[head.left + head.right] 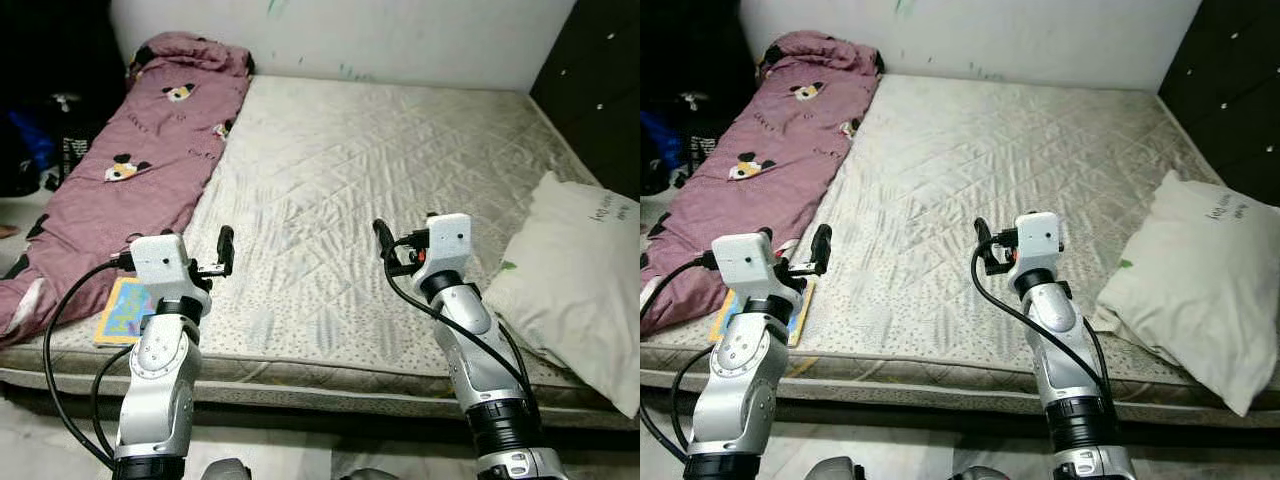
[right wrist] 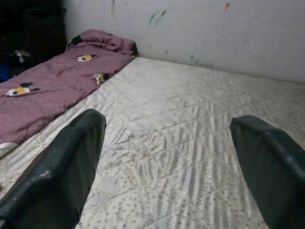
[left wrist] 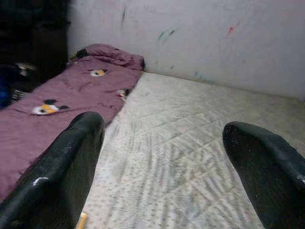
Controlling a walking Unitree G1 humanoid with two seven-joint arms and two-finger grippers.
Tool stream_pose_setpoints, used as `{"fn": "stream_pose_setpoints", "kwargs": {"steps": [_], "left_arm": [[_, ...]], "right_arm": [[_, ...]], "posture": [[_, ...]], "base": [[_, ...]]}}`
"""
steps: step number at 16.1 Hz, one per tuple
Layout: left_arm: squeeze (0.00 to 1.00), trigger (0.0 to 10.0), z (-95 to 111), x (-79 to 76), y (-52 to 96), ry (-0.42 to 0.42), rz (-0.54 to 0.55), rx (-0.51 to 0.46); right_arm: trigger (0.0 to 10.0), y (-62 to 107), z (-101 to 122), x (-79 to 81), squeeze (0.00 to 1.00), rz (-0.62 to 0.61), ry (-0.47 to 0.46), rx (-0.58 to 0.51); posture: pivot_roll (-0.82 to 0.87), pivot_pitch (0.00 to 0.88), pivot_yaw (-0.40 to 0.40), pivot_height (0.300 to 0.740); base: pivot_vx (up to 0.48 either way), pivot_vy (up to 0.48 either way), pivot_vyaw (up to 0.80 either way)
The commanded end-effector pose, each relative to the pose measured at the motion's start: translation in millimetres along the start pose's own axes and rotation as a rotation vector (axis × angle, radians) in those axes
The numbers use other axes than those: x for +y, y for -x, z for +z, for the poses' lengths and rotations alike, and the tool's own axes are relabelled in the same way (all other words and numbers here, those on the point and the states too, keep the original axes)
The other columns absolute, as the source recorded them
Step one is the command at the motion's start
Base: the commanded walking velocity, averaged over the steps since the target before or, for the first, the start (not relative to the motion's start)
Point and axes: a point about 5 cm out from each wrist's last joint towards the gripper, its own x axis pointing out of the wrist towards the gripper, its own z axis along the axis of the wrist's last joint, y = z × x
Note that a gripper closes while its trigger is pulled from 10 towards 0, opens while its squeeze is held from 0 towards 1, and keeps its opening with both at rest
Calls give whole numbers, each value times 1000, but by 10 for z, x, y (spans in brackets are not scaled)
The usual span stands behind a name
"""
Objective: Clean up the room
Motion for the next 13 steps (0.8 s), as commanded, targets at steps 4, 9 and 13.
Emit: {"fn": "stream_pose_setpoints", "kwargs": {"steps": [4,9,13], "left_arm": [[0,10000,0,2,-19,-29,20,6],[0,10000,-10,-55,-22,-17,-17,12],[0,10000,-14,-75,-17,0,-30,14]], "right_arm": [[10000,-29,32,-2,0,11,8,-8],[10000,-30,35,-3,0,13,19,-7],[10000,-27,33,-13,0,11,19,-4]], "posture": [[-82,0,-58,740],[-90,0,-60,740],[-92,0,-62,740]], "base": [[0,0,0],[0,0,440],[0,-145,270]]}}
